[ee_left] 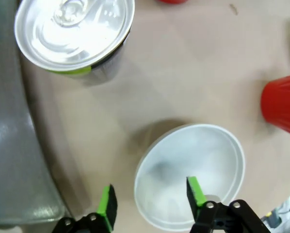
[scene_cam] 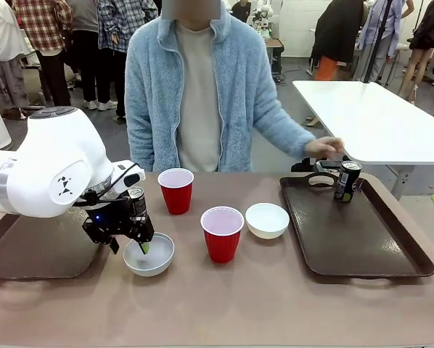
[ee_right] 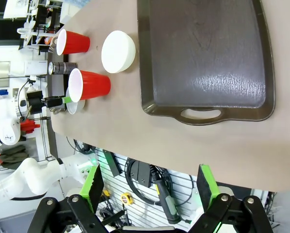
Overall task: Prepare tableware on both trays.
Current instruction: Pick up a Picnic Bowl from the table and place it on a Handle tray.
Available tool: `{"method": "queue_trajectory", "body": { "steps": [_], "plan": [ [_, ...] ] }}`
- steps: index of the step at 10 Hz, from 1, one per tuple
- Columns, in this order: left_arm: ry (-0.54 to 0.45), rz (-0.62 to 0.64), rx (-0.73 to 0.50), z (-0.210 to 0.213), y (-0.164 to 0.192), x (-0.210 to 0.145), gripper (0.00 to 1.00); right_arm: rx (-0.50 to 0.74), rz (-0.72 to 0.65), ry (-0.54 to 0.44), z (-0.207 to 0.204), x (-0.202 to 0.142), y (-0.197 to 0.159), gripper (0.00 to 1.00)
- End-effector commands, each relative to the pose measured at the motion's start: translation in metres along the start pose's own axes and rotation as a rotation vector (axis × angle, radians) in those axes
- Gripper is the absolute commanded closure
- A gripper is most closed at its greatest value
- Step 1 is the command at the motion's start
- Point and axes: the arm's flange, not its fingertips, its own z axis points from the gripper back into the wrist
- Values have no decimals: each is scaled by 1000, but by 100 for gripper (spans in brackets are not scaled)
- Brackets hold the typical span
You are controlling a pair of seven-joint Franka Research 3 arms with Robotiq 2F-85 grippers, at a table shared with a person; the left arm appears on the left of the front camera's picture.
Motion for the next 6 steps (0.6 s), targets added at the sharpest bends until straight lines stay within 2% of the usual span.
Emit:
{"method": "queue_trajectory", "body": {
  "steps": [1,2,3,5,6],
  "plan": [
    [11,7,-4,-5,-2,3,100,21,-5,-1,-1,2,-1,0],
    [28,20,21,-8,-1,5,100,21,-5,-1,-1,2,-1,0],
    [33,19,34,-8,-2,6,83,21,-5,-1,-1,2,-1,0],
    [36,17,48,-7,-1,7,100,21,-5,-1,-1,2,-1,0],
    [39,15,52,-7,-1,8,100,21,-5,-1,-1,2,-1,0]
  ]
}}
